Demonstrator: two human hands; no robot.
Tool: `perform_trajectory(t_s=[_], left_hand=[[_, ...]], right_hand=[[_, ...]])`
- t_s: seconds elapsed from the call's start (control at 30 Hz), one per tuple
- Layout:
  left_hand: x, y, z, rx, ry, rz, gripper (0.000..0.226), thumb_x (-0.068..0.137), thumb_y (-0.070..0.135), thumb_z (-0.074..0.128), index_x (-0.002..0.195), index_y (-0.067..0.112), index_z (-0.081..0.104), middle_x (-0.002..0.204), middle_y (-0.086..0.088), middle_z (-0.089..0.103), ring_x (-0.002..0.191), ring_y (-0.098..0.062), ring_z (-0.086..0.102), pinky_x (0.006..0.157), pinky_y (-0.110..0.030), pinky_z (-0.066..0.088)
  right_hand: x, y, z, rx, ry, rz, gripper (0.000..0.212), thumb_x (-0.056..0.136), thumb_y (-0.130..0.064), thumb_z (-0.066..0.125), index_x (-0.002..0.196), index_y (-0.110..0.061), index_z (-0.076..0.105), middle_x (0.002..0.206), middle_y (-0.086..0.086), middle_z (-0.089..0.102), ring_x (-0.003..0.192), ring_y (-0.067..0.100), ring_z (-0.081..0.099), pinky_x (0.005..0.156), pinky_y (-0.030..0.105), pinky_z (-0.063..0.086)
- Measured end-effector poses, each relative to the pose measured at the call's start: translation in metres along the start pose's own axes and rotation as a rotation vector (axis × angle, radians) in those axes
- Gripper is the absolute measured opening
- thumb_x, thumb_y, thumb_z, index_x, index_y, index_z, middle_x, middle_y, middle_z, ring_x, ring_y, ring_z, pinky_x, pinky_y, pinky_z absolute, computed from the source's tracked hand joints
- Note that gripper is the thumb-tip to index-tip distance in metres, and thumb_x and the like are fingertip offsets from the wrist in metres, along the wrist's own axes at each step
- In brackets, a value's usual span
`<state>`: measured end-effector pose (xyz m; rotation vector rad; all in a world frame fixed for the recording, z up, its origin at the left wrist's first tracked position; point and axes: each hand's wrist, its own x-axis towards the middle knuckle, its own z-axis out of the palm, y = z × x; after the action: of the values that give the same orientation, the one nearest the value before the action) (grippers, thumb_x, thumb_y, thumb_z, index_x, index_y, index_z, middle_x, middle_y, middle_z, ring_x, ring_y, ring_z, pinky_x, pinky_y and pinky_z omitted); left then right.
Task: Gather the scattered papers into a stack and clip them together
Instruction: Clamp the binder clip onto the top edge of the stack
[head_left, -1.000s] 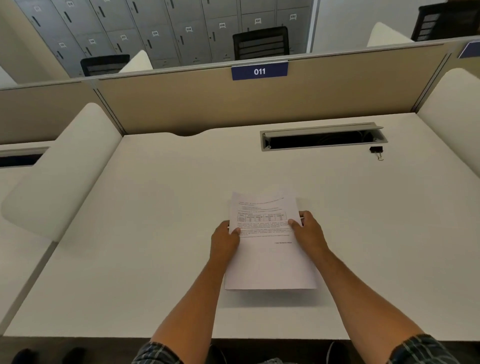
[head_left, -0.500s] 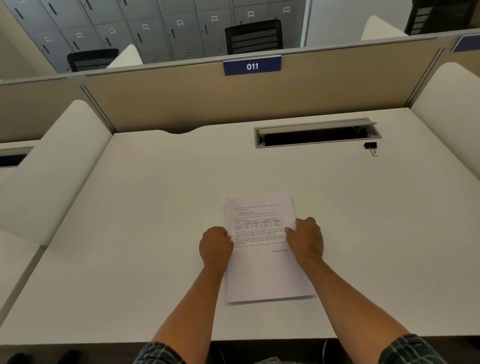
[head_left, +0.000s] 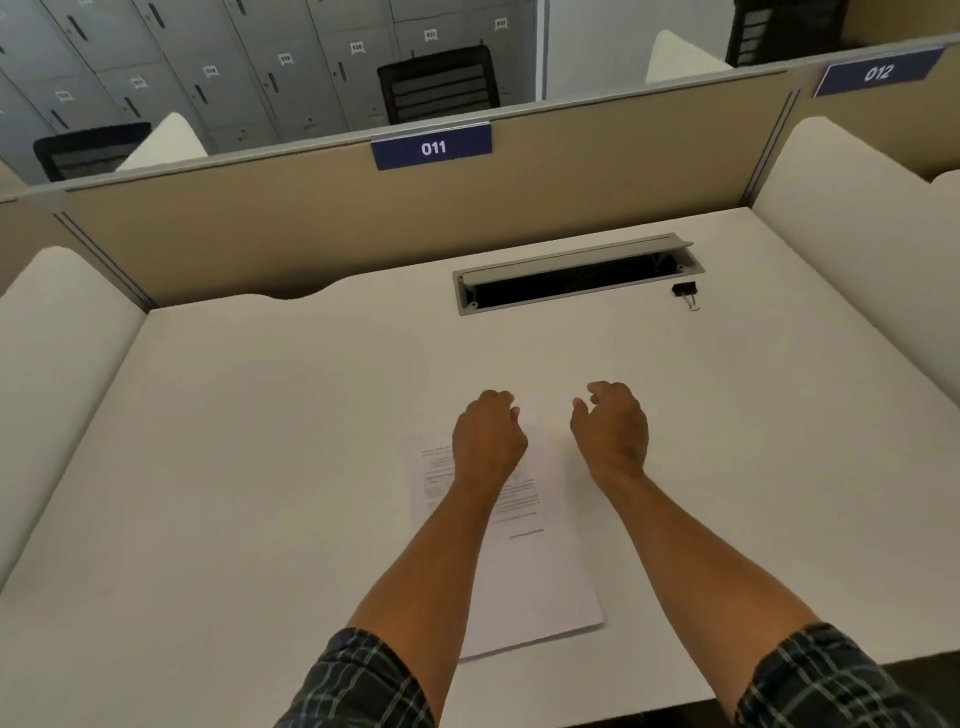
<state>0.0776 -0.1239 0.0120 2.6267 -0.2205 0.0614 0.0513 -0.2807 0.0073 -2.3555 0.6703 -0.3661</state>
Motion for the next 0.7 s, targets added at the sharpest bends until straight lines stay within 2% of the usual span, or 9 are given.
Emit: perform_trajectory(t_s=[0.23,0.5,0.6,0.7], left_hand=[[0.070,0.066,0.042,0.019,-0.005,0.230,0.041,0.106,0.029,0.055,0.144,0.012,0.059,0.147,-0.007,0.061,0.129,-0.027,0.062,0.111,-0.038,0.045],[0.136,0.135,0.092,0.040,-0.016,0.421,0.035,0.105,0.019,0.059,0.138,0.009,0.063,0.143,-0.009,0.064,0.118,-0.030,0.068,0.098,-0.040,0.054],[0.162,0.155,0.117,0.069,-0.034,0.469,0.026,0.104,0.015,0.060,0.127,0.009,0.069,0.130,-0.009,0.071,0.108,-0.029,0.070,0.091,-0.039,0.056],[0.185,0.175,0.142,0.046,-0.042,0.470,0.026,0.103,0.014,0.061,0.127,0.007,0.068,0.130,-0.011,0.070,0.108,-0.031,0.069,0.089,-0.041,0.056]], right_hand=[[0.076,0.021,-0.027,-0.151,0.099,-0.038,0.032,0.101,-0.013,0.065,0.130,-0.002,0.070,0.126,0.017,0.071,0.110,0.033,0.070,0.089,0.043,0.060],[0.162,0.057,-0.044,-0.286,0.095,0.019,0.026,0.104,-0.011,0.059,0.125,-0.002,0.071,0.123,0.018,0.071,0.110,0.035,0.069,0.088,0.040,0.056],[0.193,0.075,-0.044,-0.289,0.101,0.062,0.022,0.101,-0.004,0.059,0.116,-0.003,0.075,0.115,0.017,0.073,0.101,0.034,0.072,0.082,0.038,0.057],[0.217,0.094,-0.040,-0.304,0.090,0.072,0.021,0.100,-0.003,0.059,0.111,-0.005,0.076,0.109,0.015,0.074,0.095,0.033,0.072,0.078,0.036,0.056]])
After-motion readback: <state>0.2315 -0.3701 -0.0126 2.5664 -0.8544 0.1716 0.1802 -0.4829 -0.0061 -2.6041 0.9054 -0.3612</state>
